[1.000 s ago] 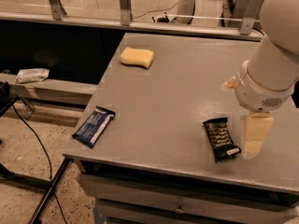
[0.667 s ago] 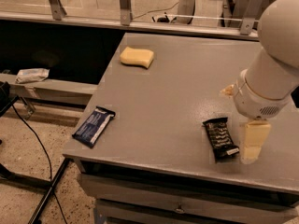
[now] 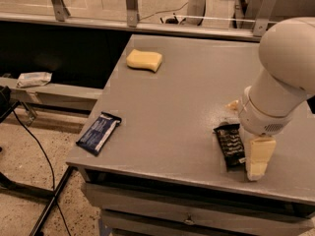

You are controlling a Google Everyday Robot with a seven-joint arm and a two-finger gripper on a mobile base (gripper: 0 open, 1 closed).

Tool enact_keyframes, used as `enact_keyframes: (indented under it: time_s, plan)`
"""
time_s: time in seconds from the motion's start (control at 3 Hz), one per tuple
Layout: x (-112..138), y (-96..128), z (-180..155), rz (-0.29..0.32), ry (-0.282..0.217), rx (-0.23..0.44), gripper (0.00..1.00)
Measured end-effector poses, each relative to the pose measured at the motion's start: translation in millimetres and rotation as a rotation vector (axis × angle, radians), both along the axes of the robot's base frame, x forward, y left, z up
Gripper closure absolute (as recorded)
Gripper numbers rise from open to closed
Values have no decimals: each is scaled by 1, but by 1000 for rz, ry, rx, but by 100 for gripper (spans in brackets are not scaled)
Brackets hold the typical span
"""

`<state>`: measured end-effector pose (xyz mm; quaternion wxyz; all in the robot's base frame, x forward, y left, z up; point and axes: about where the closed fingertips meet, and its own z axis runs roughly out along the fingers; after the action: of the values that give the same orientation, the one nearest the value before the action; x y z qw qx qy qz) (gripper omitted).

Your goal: Move rxbar chocolate near sponge

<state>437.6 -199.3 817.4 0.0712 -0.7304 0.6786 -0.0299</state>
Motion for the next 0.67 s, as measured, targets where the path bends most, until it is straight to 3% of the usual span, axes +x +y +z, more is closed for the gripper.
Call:
enact_keyframes:
  time_s: [0.33, 0.67]
  plan:
    - [-3, 8, -11, 11, 12, -34, 0]
    - [-5, 14, -19, 19, 24, -69, 14]
